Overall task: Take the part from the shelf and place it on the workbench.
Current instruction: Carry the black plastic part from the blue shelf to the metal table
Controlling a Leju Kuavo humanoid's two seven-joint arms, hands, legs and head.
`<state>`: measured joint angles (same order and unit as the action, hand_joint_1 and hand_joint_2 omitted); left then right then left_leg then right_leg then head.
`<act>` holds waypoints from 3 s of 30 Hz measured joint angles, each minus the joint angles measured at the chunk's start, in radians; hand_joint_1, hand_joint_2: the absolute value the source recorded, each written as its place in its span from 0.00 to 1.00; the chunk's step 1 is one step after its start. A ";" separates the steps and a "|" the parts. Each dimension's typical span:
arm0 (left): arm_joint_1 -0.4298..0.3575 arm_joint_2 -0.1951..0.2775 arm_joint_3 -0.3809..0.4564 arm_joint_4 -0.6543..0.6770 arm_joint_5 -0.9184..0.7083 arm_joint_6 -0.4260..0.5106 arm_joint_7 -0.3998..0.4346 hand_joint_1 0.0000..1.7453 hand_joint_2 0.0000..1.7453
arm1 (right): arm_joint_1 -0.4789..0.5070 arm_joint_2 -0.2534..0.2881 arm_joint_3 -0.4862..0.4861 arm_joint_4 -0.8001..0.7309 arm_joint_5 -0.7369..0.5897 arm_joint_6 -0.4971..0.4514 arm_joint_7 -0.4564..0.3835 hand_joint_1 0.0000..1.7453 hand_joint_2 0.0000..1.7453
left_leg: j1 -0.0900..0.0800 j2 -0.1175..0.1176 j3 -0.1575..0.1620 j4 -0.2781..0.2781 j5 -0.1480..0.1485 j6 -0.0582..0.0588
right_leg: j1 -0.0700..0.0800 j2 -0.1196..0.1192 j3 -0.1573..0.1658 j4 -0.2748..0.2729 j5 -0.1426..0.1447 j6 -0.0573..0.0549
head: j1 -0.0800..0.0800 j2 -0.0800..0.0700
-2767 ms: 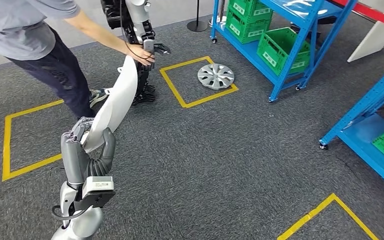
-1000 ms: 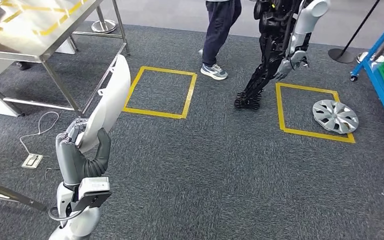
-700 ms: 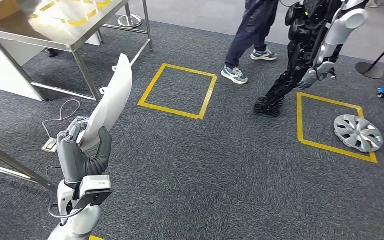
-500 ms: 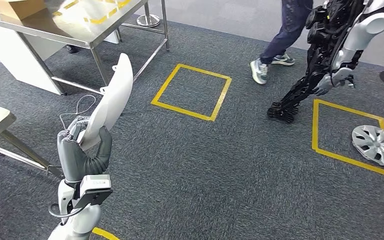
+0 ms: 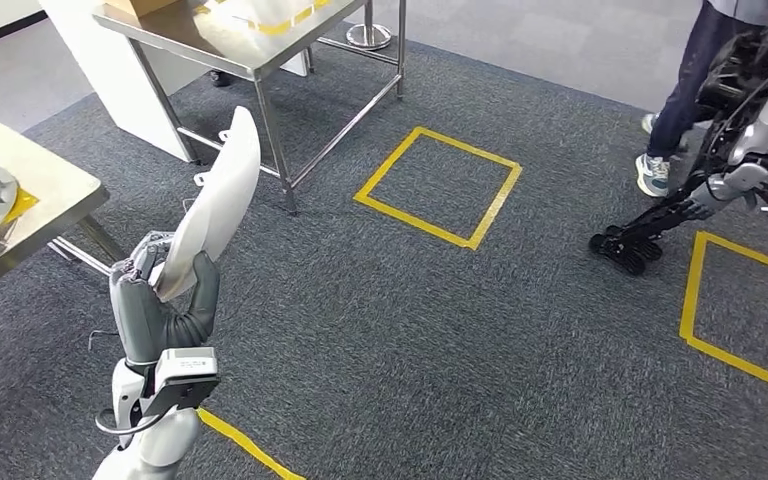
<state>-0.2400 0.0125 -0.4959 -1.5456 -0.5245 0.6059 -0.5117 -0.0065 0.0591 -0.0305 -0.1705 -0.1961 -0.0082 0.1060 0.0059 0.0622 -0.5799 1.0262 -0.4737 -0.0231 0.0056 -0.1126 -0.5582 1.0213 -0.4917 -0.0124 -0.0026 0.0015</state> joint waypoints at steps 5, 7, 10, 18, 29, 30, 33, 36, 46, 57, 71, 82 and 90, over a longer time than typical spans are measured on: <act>-0.002 -0.001 0.000 -0.001 0.002 0.000 0.000 1.00 1.00 | -0.004 0.000 0.000 0.000 0.000 0.001 -0.001 0.00 0.00 | 0.009 -0.057 -0.005 -0.006 0.014 0.028 | -0.010 0.058 -0.027 0.081 -0.061 0.032 | 0.005 0.000; -0.003 -0.003 0.000 0.000 0.003 0.000 0.000 1.00 1.00 | -0.003 0.000 0.000 0.000 0.000 0.001 0.000 0.00 0.00 | 0.009 -0.080 -0.012 -0.005 0.017 0.032 | -0.013 0.100 -0.093 0.220 -0.126 0.037 | 0.008 0.000; 0.002 -0.004 0.000 0.003 0.003 0.000 0.000 1.00 1.00 | 0.000 0.000 0.000 0.000 0.000 0.000 0.001 0.00 0.00 | 0.009 -0.123 -0.019 0.002 0.020 0.031 | -0.014 0.109 -0.118 0.265 -0.113 0.033 | 0.008 0.000; 0.004 -0.011 -0.001 0.003 0.003 -0.017 -0.002 1.00 1.00 | -0.006 0.002 0.000 0.000 -0.005 -0.004 0.000 0.00 0.00 | 0.011 -0.193 -0.038 0.000 0.035 -0.011 | -0.012 0.154 0.002 -0.001 0.002 -0.003 | 0.010 0.000; -0.004 -0.015 -0.002 0.001 -0.023 -0.038 0.023 1.00 1.00 | -0.004 0.007 0.000 0.000 -0.006 -0.007 -0.002 0.00 0.00 | -0.002 -0.002 -0.010 0.028 0.001 -0.007 | -0.003 0.008 0.004 -0.002 0.000 -0.011 | -0.001 0.000; -0.005 -0.016 -0.002 0.000 -0.025 -0.039 0.025 1.00 1.00 | -0.005 0.007 0.000 0.000 -0.006 -0.008 -0.002 0.00 0.00 | -0.004 0.006 0.002 0.003 0.003 0.001 | 0.000 -0.001 0.005 0.000 -0.002 -0.006 | 0.000 0.000; -0.006 -0.018 -0.002 -0.003 -0.038 -0.042 0.033 1.00 1.00 | -0.009 0.007 0.000 0.000 -0.007 -0.009 -0.002 0.00 0.00 | -0.004 -0.024 -0.002 -0.002 0.008 0.022 | 0.000 -0.015 0.008 0.003 -0.007 0.010 | 0.001 0.000; -0.009 -0.022 -0.002 -0.008 -0.048 -0.042 0.039 1.00 1.00 | -0.009 0.007 0.000 0.000 -0.007 -0.010 -0.004 0.00 0.00 | 0.004 -0.058 -0.007 -0.006 0.017 0.038 | -0.010 0.064 -0.036 0.105 -0.074 0.030 | 0.006 0.000; -0.008 -0.029 -0.003 -0.008 -0.064 -0.053 0.049 1.00 1.00 | -0.005 0.007 0.000 0.000 -0.011 -0.016 -0.003 0.00 0.00 | 0.006 -0.186 -0.029 0.002 0.034 0.015 | -0.014 0.184 -0.006 0.008 -0.001 0.016 | 0.013 0.000; -0.009 -0.026 -0.003 0.001 -0.062 -0.073 0.059 1.00 1.00 | -0.003 0.012 -0.001 0.000 -0.016 -0.016 -0.003 0.00 0.00 | 0.005 -0.052 -0.099 0.184 -0.043 -0.021 | -0.013 0.035 -0.003 -0.007 0.011 -0.014 | 0.005 0.000; -0.012 -0.033 -0.003 -0.005 -0.061 -0.077 0.063 1.00 1.00 | -0.004 0.015 -0.001 0.000 -0.015 -0.016 -0.005 0.00 0.00 | 0.007 -0.116 -0.028 0.007 0.026 0.042 | -0.016 0.108 -0.122 0.271 -0.114 0.037 | 0.016 0.000; -0.011 -0.035 -0.004 -0.010 -0.070 -0.075 0.073 1.00 1.00 | -0.008 0.019 -0.001 0.000 -0.013 -0.016 -0.005 0.00 0.00 | 0.008 -0.102 -0.100 0.113 -0.024 -0.013 | -0.019 0.122 0.000 -0.014 0.014 -0.004 | 0.017 0.000; -0.017 -0.035 -0.003 -0.008 -0.119 -0.083 0.100 1.00 1.00 | -0.008 0.024 -0.001 0.000 -0.018 -0.017 -0.005 0.00 0.00 | 0.004 -0.023 -0.020 0.036 0.005 -0.007 | -0.010 0.024 -0.001 -0.004 0.005 0.006 | 0.016 0.000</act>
<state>-0.2570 -0.0223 -0.4993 -1.5537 -0.6440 0.5229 -0.4112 -0.0143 0.0827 -0.0313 -0.1701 -0.2139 -0.0252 0.1011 0.0100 0.0388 -0.5997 1.0619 -0.4688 -0.0304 -0.0046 -0.0888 -0.5588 1.0171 -0.4867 -0.0062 0.0133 0.0015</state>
